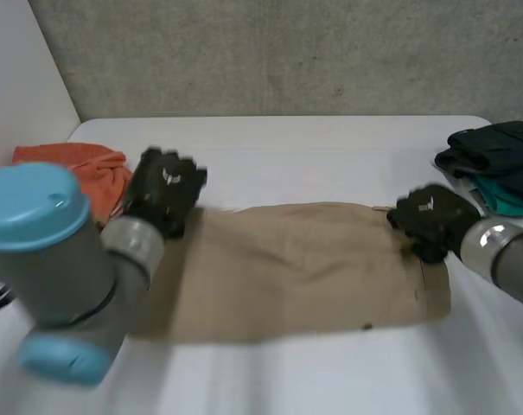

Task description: Fold the laundry.

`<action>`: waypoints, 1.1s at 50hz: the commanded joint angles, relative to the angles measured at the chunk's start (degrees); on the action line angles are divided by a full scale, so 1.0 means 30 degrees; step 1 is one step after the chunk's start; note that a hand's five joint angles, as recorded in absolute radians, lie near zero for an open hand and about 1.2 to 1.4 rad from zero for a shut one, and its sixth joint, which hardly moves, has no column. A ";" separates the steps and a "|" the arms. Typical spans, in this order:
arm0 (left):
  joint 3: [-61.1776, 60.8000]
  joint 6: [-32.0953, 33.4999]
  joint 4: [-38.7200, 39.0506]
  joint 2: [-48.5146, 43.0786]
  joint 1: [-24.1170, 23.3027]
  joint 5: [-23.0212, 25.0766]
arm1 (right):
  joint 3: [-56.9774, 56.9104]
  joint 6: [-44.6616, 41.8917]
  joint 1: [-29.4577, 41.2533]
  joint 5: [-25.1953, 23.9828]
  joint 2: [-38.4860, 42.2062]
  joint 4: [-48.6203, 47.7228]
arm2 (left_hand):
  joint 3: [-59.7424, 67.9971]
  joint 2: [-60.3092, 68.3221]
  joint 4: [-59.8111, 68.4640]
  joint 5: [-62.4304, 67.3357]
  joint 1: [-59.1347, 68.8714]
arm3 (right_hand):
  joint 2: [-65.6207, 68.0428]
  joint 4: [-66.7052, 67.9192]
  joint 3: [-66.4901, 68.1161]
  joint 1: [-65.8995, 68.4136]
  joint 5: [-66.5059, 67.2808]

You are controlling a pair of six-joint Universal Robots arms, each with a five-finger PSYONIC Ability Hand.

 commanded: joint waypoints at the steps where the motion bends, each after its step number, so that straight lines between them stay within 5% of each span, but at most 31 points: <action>1: 0.5721 0.0976 0.3017 -0.5906 0.0496 -0.0050 | -0.3228 0.0645 0.1440 0.1204 0.3323 -0.3893 | 0.3911 0.3779 0.3756 0.4230 0.4620 | 0.4788 0.3814 0.4020 0.6264 0.4001; 9: 1.1088 0.0917 0.3017 -1.0686 0.1198 0.0007 | -0.7362 0.0763 0.2525 0.2436 0.7865 -0.6735 | 0.3911 0.3779 0.3756 0.4230 0.4620 | 0.4788 0.3814 0.4020 0.6264 0.4001; 10: 1.1206 0.0946 0.3046 -1.0921 0.1228 0.0066 | -0.7944 0.0588 0.2612 0.2465 0.8681 -0.7609 | 0.3911 0.3779 0.3756 0.4230 0.4620 | -0.8515 -0.9488 -0.9282 -0.7039 -0.9301; 11: 1.1265 0.1004 0.3220 -1.1242 0.1084 0.0182 | -0.8211 0.0557 0.2700 0.2785 0.9066 -0.8053 | -0.9071 -0.9203 -0.9225 -0.8752 -0.8362 | -1.7474 -1.8447 -1.8241 -1.5998 -1.8260; 12: 1.1237 0.1005 0.3251 -1.1274 0.1024 0.0241 | -0.8475 0.0528 0.2788 0.2933 0.9331 -0.8405 | -1.9137 -1.9269 -1.9292 -1.8818 -1.8428 | -1.8545 -1.9519 -1.9313 -1.7070 -1.9332; 14: 1.1237 0.0888 0.3281 -1.1216 0.0878 0.0359 | -0.8916 0.0673 0.2965 0.3839 0.9773 -0.9139 | -1.6748 -1.6880 -1.6903 -1.6429 -1.6039 | -1.8545 -1.9519 -1.9313 -1.7070 -1.9332; 15: 1.1121 0.0743 0.3252 -1.1129 0.0674 0.0388 | -0.8917 0.0761 0.3023 0.4277 0.9686 -0.9228 | -1.9423 -1.9554 -1.9577 -1.9103 -1.8713 | -1.8545 -1.9519 -1.9313 -1.7070 -1.9332; 20: 0.9834 0.0712 0.3222 -0.9287 -0.0002 0.0213 | -0.7574 0.2137 0.2994 0.5951 0.7230 -0.8616 | -1.9423 -1.9554 -1.9577 -1.9103 -1.8713 | -1.8545 -1.9519 -1.9313 -1.7070 -1.9332; 25: 0.7286 0.0683 0.3164 -0.6679 0.0027 0.0183 | -0.4531 0.3367 0.2614 0.4143 0.3162 -0.4264 | -1.9423 -1.9554 -1.9577 -1.9103 -1.8713 | -1.8545 -1.9519 -1.9313 -1.7070 -1.9332; 33: 0.2743 -0.0165 0.3368 -0.3191 -0.0031 0.0388 | -0.1044 0.4629 0.0655 0.1180 0.1864 0.1521 | -1.9423 -1.9554 -1.9577 -1.9103 -1.8713 | -1.2197 -1.3171 -1.2965 -1.0722 -1.2984; 52: 0.1012 -0.2013 0.3779 -0.2896 -0.0500 0.0359 | 0.0575 0.4484 0.0123 0.1000 0.4644 -0.7117 | -1.9423 -1.9554 -1.9577 -1.9103 -1.8713 | -1.0389 -1.1362 -1.1156 -0.8913 -1.1176; 55: 0.0983 -0.2013 0.3779 -0.2867 -0.0529 0.0359 | 0.0546 0.4454 0.0152 0.0972 0.5172 -0.7703 | -1.9423 -1.9554 -1.9577 -1.9103 -1.8713 | -0.5656 -0.6630 -0.6424 -0.4181 -0.6443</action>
